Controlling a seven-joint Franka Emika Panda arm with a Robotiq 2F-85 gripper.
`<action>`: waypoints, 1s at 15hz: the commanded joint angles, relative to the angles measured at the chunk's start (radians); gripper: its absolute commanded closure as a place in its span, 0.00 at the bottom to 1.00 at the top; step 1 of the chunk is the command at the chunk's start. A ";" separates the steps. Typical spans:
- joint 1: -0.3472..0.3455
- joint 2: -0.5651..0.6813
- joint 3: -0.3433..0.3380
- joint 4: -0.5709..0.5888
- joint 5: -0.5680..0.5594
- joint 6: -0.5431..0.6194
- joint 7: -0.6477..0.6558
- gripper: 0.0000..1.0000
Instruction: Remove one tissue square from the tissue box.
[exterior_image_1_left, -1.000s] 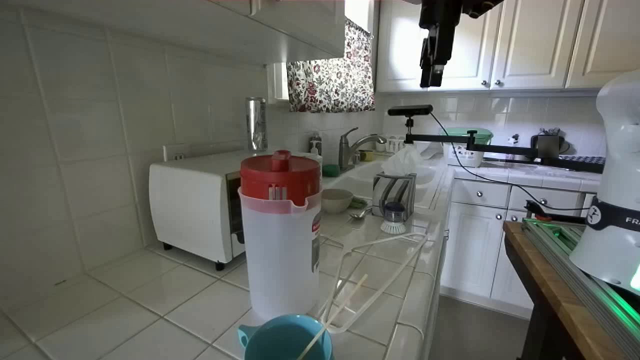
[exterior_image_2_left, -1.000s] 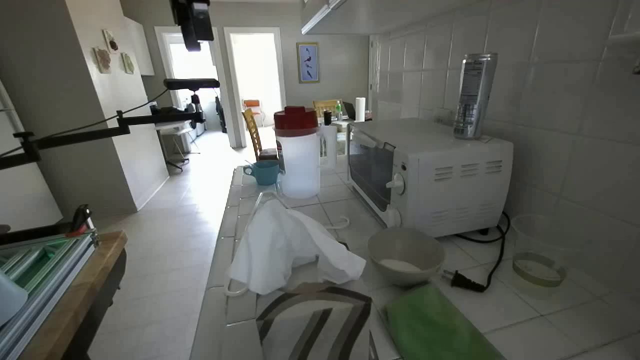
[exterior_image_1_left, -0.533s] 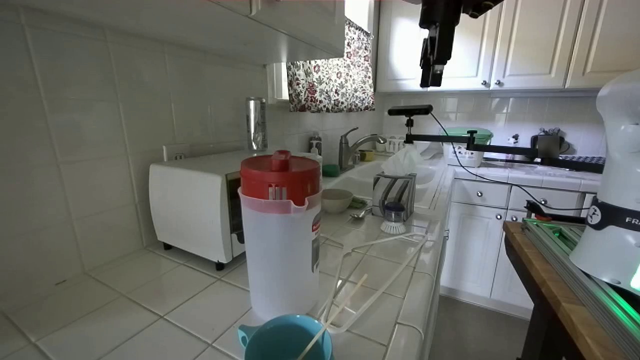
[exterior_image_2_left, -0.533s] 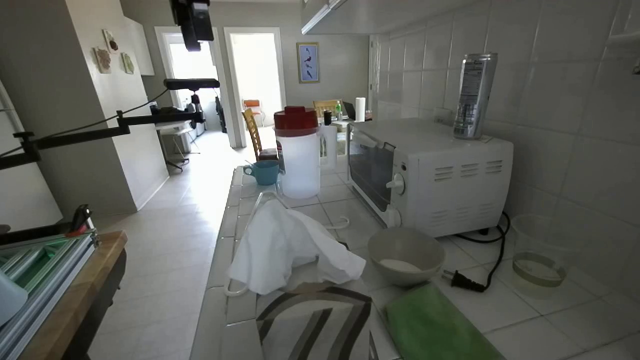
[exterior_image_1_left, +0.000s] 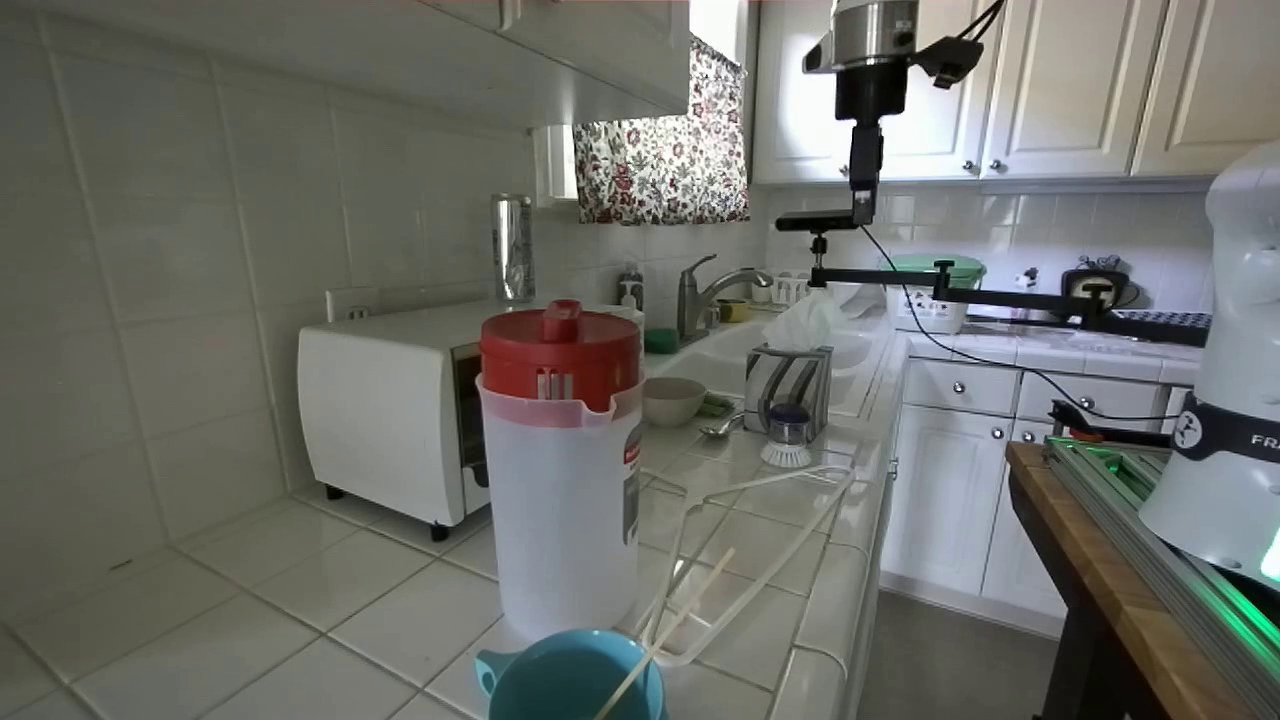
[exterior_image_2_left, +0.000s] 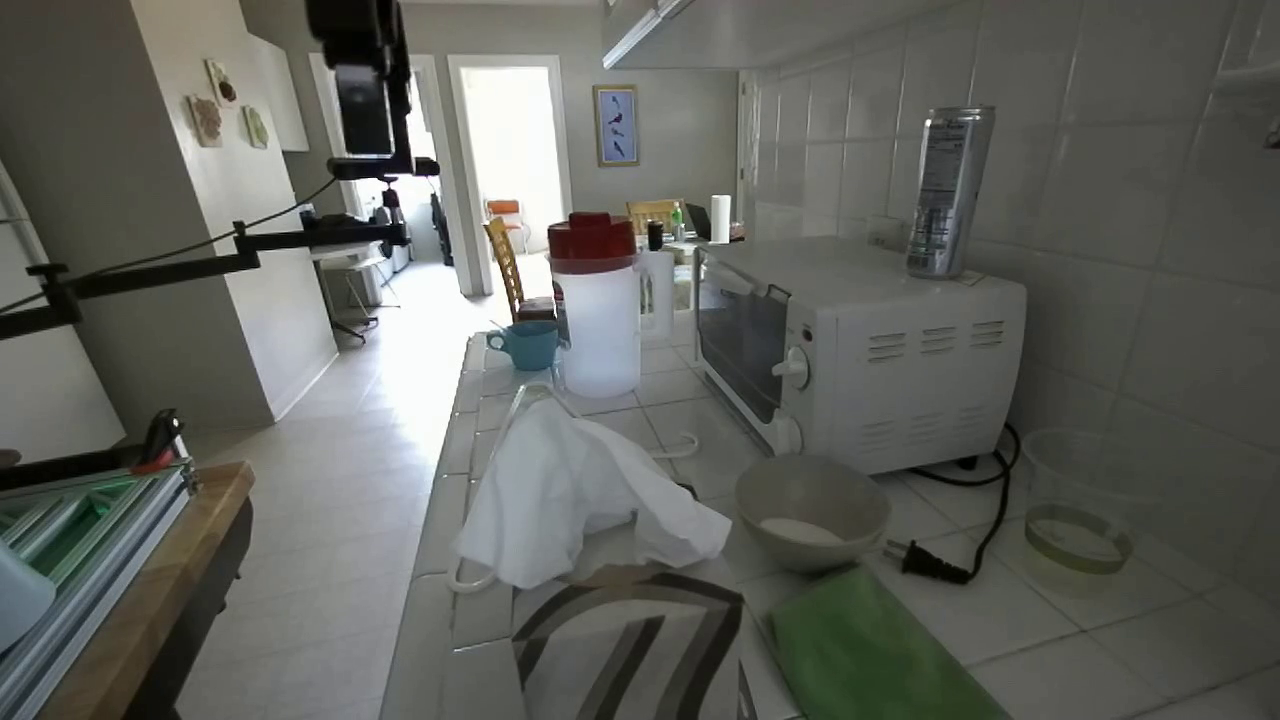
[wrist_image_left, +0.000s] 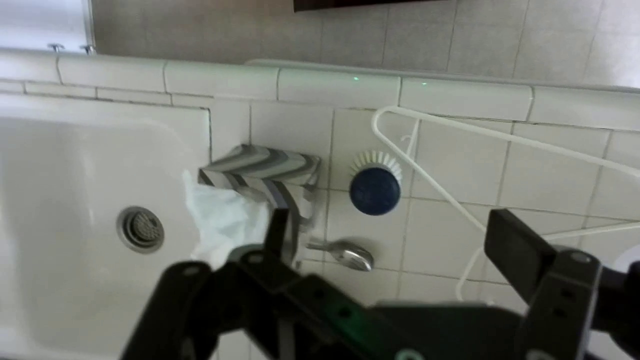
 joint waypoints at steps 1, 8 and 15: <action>-0.062 0.043 -0.029 0.003 -0.013 0.020 0.128 0.00; -0.083 0.072 -0.039 0.010 0.009 0.090 0.229 0.00; -0.097 0.138 -0.102 -0.012 0.034 0.335 0.194 0.00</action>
